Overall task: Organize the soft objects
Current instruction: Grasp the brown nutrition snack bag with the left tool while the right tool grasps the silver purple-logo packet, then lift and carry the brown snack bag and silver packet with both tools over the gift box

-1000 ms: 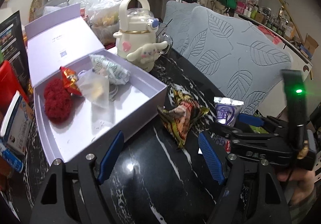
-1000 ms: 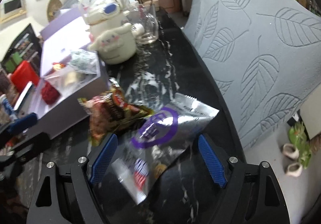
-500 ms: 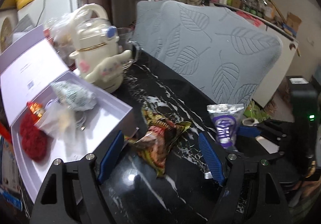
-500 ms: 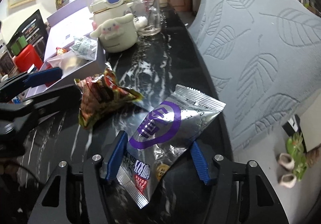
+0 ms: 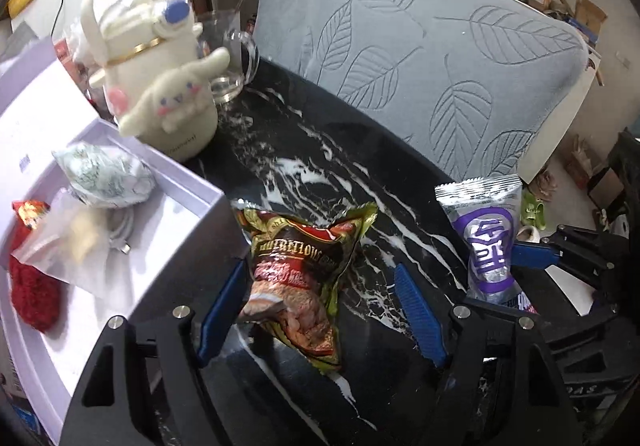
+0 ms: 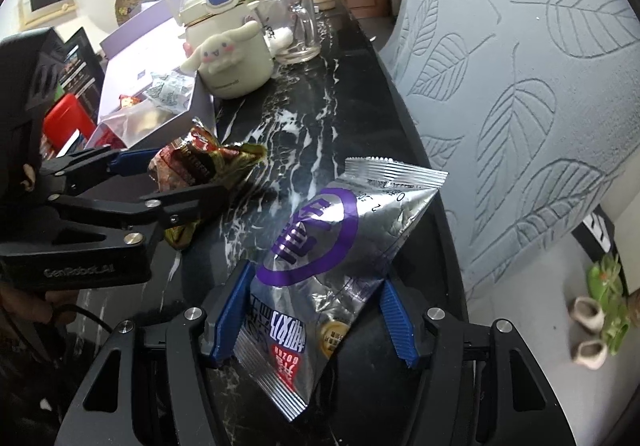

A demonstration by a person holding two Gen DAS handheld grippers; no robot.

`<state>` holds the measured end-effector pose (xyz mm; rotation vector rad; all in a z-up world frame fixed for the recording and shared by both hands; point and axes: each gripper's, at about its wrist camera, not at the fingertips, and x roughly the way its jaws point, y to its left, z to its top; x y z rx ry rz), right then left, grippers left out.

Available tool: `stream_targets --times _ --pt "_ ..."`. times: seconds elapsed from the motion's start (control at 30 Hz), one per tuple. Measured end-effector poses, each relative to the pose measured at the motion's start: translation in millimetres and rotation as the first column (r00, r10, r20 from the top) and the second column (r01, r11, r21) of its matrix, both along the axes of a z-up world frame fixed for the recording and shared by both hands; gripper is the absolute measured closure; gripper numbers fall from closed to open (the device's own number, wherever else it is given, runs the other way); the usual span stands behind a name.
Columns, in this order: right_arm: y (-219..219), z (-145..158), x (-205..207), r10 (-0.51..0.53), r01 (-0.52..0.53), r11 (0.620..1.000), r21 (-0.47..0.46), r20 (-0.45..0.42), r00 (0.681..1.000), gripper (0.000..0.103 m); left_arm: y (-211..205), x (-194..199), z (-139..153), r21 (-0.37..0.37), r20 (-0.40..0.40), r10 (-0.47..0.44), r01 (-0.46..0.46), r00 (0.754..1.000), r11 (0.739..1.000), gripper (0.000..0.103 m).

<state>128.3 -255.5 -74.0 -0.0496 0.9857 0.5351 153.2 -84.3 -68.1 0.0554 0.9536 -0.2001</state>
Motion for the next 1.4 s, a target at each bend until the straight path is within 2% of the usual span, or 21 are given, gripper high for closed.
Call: stream_targets --times 0.03,0.17,0.2,0.37,0.93,1.4 --pt "0 0 0 0.003 -0.003 1.0 -0.003 0.0 1.0 0.041 2 1 -3 -0.015 -0.016 0.005 -0.005 1.0 1.0 0.031" --pt "0 0 -2 0.002 -0.002 1.0 -0.007 -0.001 1.0 0.042 6 4 -19 -0.075 -0.081 0.01 -0.016 0.997 0.997 0.052" --pt "1 0 -3 0.003 -0.003 1.0 -0.007 0.0 1.0 0.042 7 3 -20 -0.076 -0.077 0.015 -0.021 0.997 0.997 0.058" --pt "1 0 -14 0.005 -0.005 1.0 0.008 0.007 1.0 0.044 8 -10 -20 -0.065 -0.062 0.024 -0.028 0.998 0.997 0.059" --pt "29 0 -66 0.13 -0.131 0.991 0.018 0.023 0.991 0.044 36 -93 -14 -0.078 -0.089 0.08 -0.087 0.993 0.993 0.059" --pt "69 1 -124 0.319 -0.32 0.947 0.019 0.027 0.947 0.044 71 -174 -15 -0.098 -0.094 0.178 -0.187 0.98 0.977 0.059"
